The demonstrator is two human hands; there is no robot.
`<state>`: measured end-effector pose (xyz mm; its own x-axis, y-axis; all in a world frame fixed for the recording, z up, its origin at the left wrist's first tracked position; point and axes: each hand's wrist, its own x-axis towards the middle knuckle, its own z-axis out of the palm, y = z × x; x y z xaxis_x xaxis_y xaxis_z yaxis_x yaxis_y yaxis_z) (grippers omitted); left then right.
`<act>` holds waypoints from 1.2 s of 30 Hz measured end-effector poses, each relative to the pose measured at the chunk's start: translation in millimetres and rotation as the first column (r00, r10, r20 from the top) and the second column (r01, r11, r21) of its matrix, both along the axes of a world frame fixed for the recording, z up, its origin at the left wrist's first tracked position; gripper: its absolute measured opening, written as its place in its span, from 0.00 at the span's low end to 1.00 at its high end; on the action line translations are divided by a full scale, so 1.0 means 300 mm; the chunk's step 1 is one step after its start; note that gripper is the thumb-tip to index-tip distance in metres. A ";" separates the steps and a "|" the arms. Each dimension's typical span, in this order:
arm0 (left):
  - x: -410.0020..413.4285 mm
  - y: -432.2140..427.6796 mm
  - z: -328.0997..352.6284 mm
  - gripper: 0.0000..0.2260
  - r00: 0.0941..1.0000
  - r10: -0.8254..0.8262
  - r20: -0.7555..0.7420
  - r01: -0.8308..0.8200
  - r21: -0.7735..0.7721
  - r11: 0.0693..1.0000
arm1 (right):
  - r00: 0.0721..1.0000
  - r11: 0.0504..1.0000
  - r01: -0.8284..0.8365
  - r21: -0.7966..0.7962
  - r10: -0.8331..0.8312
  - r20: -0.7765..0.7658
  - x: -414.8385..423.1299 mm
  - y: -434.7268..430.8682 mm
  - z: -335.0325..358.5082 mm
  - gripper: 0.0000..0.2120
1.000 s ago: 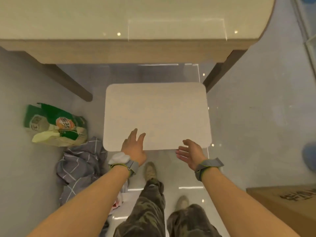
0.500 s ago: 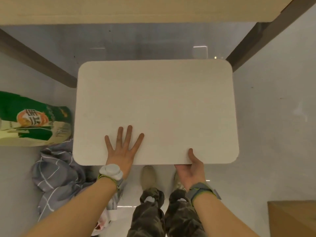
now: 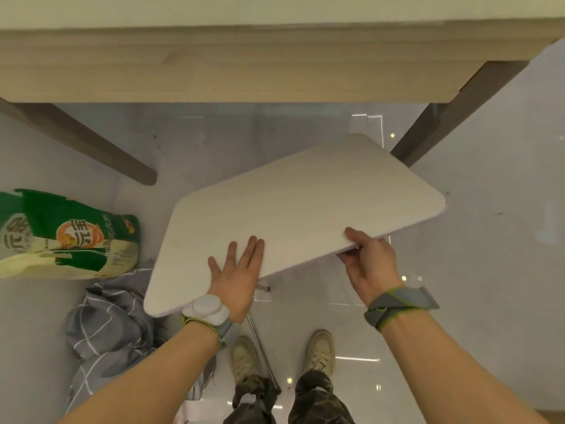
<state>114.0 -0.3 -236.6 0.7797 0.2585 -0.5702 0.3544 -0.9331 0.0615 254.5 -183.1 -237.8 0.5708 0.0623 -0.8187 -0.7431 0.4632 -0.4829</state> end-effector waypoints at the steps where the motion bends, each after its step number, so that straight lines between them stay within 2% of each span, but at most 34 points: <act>1: 0.010 -0.008 0.004 0.38 0.999 0.038 -0.011 -0.039 -0.026 0.999 | 0.999 0.999 -0.034 -0.017 0.034 0.023 0.029 0.015 0.014 0.12; 4: 0.030 -0.019 -0.011 0.38 0.990 0.137 -0.037 -0.140 -0.079 0.987 | 0.985 0.986 -0.146 -0.080 0.153 0.085 0.101 0.077 0.026 0.07; 8: 0.056 0.016 -0.050 0.36 0.959 0.281 -0.033 -0.283 -0.125 0.951 | 0.933 0.946 -0.292 -0.138 0.314 0.175 0.164 0.187 0.013 0.07; 12: 0.054 0.054 -0.078 0.37 0.923 0.384 0.005 -0.375 -0.212 0.903 | 0.886 0.903 -0.381 -0.199 0.418 0.202 0.187 0.291 -0.034 0.06; 15: 0.023 0.069 -0.102 0.36 0.886 0.463 -0.009 -0.449 -0.256 0.856 | 0.858 0.865 -0.437 -0.248 0.484 0.175 0.150 0.357 -0.082 0.07; 19: -0.015 0.081 -0.145 0.35 0.824 0.564 -0.053 -0.547 -0.336 0.767 | 0.801 0.811 -0.539 -0.228 0.577 0.161 0.107 0.390 -0.132 0.18; 22: -0.050 0.090 -0.180 0.33 0.793 0.606 -0.064 -0.576 -0.400 0.712 | 0.787 0.788 -0.569 -0.235 0.605 0.124 0.037 0.373 -0.192 0.19; 26: -0.116 0.071 -0.215 0.29 0.730 0.677 -0.090 -0.632 -0.465 0.620 | 0.711 0.662 -0.672 -0.332 0.702 -0.040 -0.150 0.310 -0.305 0.19; 30: -0.197 0.013 -0.247 0.26 0.640 0.757 -0.130 -0.701 -0.502 0.507 | 0.620 0.547 -0.768 -0.333 0.765 -0.173 -0.366 0.269 -0.407 0.18; 32: -0.222 -0.026 -0.253 0.26 0.606 0.784 -0.137 -0.714 -0.528 0.460 | 0.595 0.529 -0.789 -0.311 0.785 -0.174 -0.435 0.264 -0.426 0.17; 36: -0.242 -0.103 -0.314 0.29 0.533 0.831 -0.156 -0.732 -0.577 0.361 | 0.628 0.571 -0.758 -0.315 0.769 -0.119 -0.501 0.279 -0.482 0.15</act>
<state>41.4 -31.1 -330.8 0.4680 0.5006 -0.7282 0.8463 -0.0165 0.5325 104.3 -99.4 -382.5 0.4544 0.2387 -0.8582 -0.7339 -0.4458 -0.5125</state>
